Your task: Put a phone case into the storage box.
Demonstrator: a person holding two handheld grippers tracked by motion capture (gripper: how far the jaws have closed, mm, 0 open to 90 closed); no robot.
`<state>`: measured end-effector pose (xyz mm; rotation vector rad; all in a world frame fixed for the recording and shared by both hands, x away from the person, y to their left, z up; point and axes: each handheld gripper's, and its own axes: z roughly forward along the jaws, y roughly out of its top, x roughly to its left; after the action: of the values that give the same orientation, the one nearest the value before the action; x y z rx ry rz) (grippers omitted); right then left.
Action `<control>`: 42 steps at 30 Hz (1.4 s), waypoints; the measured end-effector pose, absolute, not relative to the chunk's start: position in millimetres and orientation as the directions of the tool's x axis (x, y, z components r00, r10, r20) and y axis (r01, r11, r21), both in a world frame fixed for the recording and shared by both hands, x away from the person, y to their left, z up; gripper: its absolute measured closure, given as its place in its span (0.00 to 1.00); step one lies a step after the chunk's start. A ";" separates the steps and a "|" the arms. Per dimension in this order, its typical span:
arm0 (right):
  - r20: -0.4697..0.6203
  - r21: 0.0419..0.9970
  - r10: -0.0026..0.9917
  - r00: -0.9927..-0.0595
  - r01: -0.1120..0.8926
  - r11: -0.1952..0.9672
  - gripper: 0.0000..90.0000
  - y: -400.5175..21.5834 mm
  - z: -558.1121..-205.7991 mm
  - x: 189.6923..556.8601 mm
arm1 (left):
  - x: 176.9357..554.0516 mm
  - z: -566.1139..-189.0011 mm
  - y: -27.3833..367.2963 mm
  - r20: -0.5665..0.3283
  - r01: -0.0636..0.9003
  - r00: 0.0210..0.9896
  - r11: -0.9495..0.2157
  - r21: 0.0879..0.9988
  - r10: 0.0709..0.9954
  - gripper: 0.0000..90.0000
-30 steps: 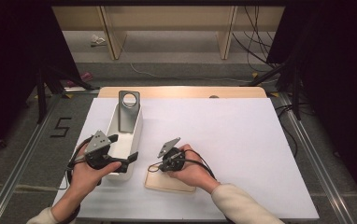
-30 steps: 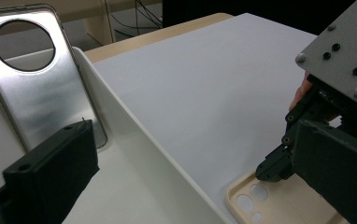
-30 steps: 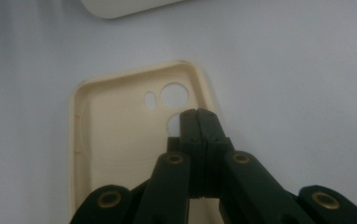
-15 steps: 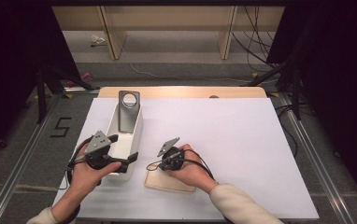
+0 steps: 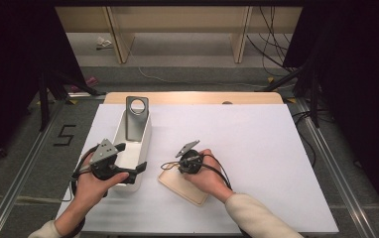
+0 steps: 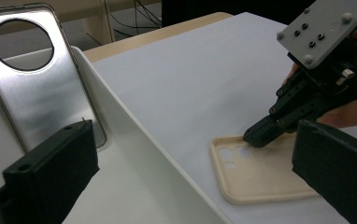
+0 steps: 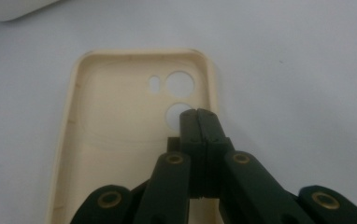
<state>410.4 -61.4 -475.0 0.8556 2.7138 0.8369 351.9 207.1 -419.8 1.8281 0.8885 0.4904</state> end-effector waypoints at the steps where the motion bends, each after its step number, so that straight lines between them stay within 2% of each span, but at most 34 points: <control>1: 0.009 0.562 0.583 -0.812 0.487 0.669 1.00 -63.0 -474.8 411.4 | 352.0 -419.9 207.0 -0.062 0.353 0.647 -0.226 0.908 0.760 0.00; 23: -0.014 0.507 0.762 -0.648 0.652 0.563 1.00 -116.2 -468.4 436.0 | 351.1 -420.2 205.7 -0.061 0.351 0.651 -0.229 0.908 0.757 0.00; 37: -0.007 0.472 0.796 -0.605 0.700 0.536 1.00 -136.0 -465.3 436.2 | 351.0 -420.1 205.7 -0.061 0.349 0.653 -0.229 0.909 0.755 0.00; 42: -0.016 0.465 0.780 -0.626 0.686 0.560 1.00 -136.9 -464.8 436.9 | 350.6 -420.0 205.5 -0.061 0.350 0.652 -0.229 0.908 0.756 0.00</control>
<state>436.9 -136.9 -464.8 1.2290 2.5742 0.6246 350.6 205.5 -420.0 1.8296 0.8816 0.4875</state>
